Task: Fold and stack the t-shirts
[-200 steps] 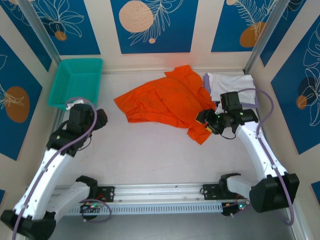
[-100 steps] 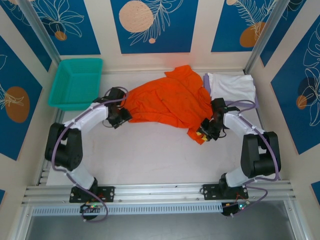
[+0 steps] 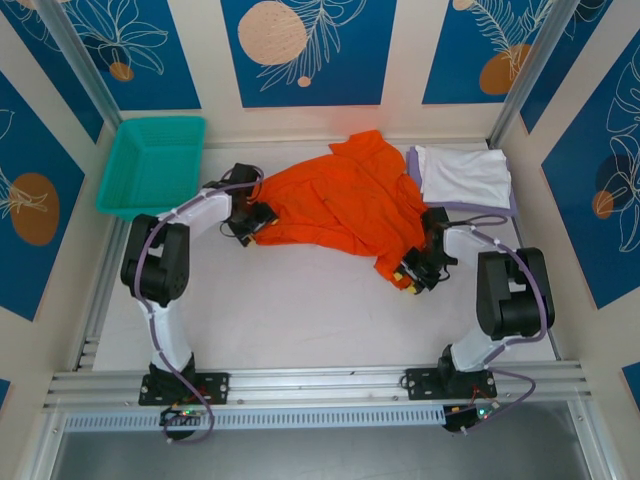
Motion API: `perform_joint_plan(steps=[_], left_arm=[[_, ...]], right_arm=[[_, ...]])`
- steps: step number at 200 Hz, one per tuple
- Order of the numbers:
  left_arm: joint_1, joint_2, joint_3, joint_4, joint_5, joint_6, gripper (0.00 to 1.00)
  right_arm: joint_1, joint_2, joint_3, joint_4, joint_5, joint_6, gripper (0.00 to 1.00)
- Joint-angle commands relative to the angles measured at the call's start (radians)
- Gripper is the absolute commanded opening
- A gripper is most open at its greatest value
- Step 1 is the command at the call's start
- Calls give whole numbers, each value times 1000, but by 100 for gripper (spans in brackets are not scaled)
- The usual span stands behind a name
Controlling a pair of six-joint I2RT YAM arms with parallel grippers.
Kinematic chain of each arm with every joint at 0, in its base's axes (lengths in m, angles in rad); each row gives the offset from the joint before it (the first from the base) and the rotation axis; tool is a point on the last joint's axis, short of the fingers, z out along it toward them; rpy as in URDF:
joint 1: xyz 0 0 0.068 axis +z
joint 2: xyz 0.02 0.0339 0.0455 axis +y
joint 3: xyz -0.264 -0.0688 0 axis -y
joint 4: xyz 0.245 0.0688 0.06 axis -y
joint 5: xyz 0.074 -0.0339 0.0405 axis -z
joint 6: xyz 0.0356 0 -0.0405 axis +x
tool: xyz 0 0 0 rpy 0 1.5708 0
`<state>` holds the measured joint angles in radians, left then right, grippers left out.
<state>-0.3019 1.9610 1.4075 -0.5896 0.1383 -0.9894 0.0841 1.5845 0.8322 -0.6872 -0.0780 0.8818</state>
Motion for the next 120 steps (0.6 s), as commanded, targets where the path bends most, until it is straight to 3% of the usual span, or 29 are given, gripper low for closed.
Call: perform_joint_plan(steps=[1, 18, 38, 75, 101, 117, 120], left_arm=[[27, 20, 53, -18, -1, 7, 71], [30, 35, 64, -29, -6, 18, 70], [32, 47, 63, -15, 2, 14, 60], [32, 68, 88, -28, 10, 20, 44], [33, 69, 88, -30, 15, 21, 24], [33, 67, 92, -35, 15, 26, 0], [33, 65, 94, -39, 15, 27, 0]], right_arm=[[11, -74, -62, 20, -7, 67, 36], [17, -69, -84, 35, -14, 71, 36], [23, -32, -59, 35, -13, 53, 36], [23, 0, -27, 24, -3, 77, 24], [27, -6, -40, 24, -3, 93, 16], [28, -20, -47, 27, 5, 94, 10], [28, -22, -47, 26, 7, 94, 8]])
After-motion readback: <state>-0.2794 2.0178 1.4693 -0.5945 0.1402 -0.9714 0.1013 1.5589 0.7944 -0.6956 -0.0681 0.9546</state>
